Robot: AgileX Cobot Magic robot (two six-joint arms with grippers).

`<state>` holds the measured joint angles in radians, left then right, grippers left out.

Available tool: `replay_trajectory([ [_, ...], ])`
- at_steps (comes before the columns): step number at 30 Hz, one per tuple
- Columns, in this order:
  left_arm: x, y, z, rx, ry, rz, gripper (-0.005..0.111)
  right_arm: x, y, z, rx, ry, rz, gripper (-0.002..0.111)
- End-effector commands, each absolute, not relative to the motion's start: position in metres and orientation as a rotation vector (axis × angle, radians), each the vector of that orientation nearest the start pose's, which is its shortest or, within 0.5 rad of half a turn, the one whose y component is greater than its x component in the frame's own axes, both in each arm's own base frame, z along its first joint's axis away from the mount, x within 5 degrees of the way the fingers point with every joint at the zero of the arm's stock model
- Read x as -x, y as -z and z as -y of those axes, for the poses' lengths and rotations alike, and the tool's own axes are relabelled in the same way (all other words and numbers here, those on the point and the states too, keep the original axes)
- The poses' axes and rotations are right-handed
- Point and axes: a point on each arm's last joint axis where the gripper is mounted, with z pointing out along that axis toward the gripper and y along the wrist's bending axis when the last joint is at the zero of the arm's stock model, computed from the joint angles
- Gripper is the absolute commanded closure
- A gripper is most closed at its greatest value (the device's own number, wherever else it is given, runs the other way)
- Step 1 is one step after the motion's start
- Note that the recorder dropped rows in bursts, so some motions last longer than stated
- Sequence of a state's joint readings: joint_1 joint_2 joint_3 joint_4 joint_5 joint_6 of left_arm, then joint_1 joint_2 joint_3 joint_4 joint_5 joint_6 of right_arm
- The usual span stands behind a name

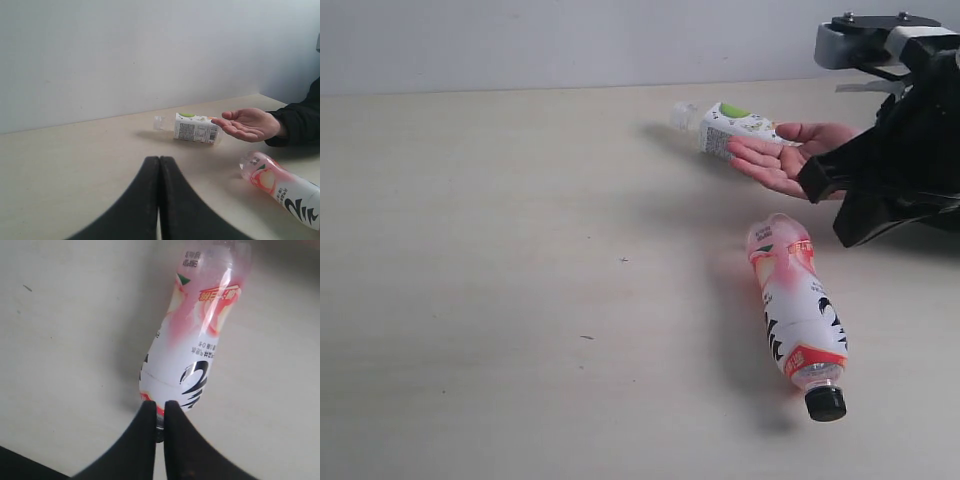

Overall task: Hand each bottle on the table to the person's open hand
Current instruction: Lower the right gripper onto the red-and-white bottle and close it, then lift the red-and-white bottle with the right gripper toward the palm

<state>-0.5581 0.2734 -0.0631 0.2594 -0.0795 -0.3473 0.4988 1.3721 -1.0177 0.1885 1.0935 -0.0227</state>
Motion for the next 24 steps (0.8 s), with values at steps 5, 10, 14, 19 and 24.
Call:
replay_trajectory([
  [5,-0.067,-0.222,0.044,-0.397,0.511,-1.588,0.107,-0.229,-0.245,-0.142,0.655,-0.299,-2.945,0.068],
  [10,-0.067,-0.222,0.044,-0.397,0.511,-1.588,0.107,-0.245,-0.214,-0.151,0.649,-0.295,-2.994,0.034],
  [14,-0.067,-0.222,0.044,-0.397,0.511,-1.588,0.107,-0.254,-0.191,-0.156,0.717,-0.279,-3.017,0.03],
  [19,-0.067,-0.222,0.044,-0.397,0.511,-1.588,0.107,-0.264,-0.165,-0.16,0.715,-0.256,-3.038,0.03],
  [24,-0.067,-0.222,0.044,-0.397,0.511,-1.588,0.107,-0.271,-0.146,-0.163,0.672,-0.248,-3.039,0.031],
])
